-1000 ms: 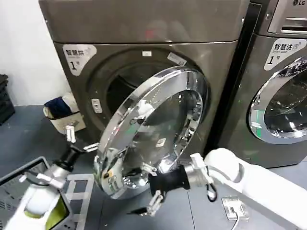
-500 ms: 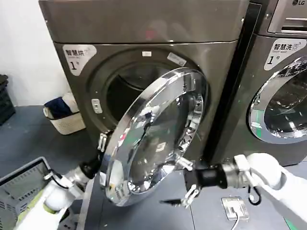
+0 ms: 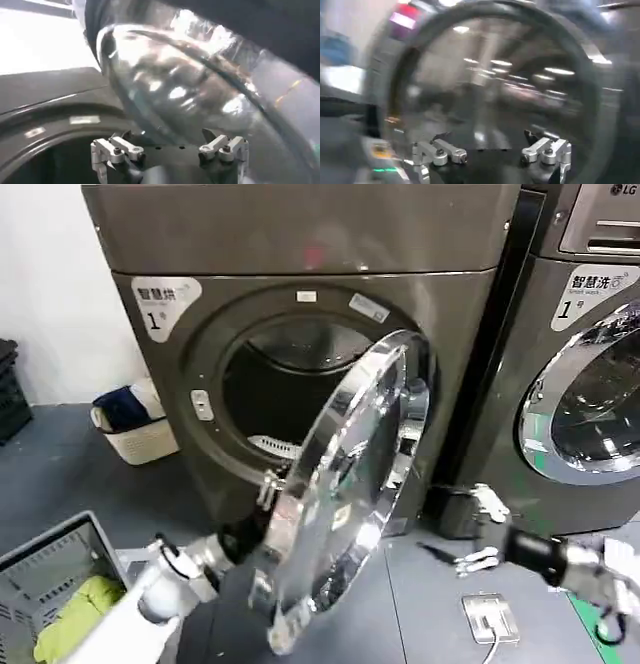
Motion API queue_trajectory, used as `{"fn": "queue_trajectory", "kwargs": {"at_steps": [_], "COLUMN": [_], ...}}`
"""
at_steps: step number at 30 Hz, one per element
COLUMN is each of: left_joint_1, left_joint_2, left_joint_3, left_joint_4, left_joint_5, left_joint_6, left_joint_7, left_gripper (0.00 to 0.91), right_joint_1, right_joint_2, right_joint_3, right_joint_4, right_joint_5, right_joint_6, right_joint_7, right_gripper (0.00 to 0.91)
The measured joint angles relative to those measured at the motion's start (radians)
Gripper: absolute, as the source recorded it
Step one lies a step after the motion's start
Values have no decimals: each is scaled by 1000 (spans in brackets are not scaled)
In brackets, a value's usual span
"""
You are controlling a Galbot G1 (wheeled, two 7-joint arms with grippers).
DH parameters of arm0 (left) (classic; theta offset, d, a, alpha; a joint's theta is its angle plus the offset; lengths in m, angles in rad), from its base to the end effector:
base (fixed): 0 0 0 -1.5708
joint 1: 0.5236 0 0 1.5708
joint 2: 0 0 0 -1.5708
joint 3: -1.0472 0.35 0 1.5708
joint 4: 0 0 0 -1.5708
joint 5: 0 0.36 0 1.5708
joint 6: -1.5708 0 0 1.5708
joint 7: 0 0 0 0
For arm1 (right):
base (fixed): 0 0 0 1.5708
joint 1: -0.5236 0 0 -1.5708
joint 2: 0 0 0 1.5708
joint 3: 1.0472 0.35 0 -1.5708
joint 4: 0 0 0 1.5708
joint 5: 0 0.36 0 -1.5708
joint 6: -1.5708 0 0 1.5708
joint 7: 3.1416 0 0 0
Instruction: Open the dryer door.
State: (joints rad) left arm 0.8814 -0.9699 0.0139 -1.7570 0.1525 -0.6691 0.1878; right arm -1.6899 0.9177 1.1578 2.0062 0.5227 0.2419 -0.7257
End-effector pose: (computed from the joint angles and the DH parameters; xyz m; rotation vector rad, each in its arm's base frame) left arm 0.3552 0.0108 -0.2814 1.0943 1.9947 0.7356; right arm 0.1866 -0.2740 -0.1895 -0.8317 2.7938 -0.6491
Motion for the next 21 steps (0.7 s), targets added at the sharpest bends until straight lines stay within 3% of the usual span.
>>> {"fn": "queue_trajectory", "kwargs": {"at_steps": [6,13,21], "left_joint_1": [-63,-146,-224], "left_joint_2": [-39,-97,-158], "left_joint_3": [90,193,279], "left_joint_4": [29,81,152], "left_joint_5": [-5,-4,-18], "left_joint_6": [-5,-6,11], "left_joint_7": [-2,-20,-29], "left_gripper": [907,907,907], "right_joint_1": [-68,-109,-121], "right_joint_2": [213,406,534], "right_joint_3": [241,410,507], "right_joint_4": [-42,-85,-128], "right_joint_5": [-173,-231,-257], "right_joint_6": [-18,-69,-85], "right_joint_7": [219,462,671], "right_gripper": [907,907,907]}}
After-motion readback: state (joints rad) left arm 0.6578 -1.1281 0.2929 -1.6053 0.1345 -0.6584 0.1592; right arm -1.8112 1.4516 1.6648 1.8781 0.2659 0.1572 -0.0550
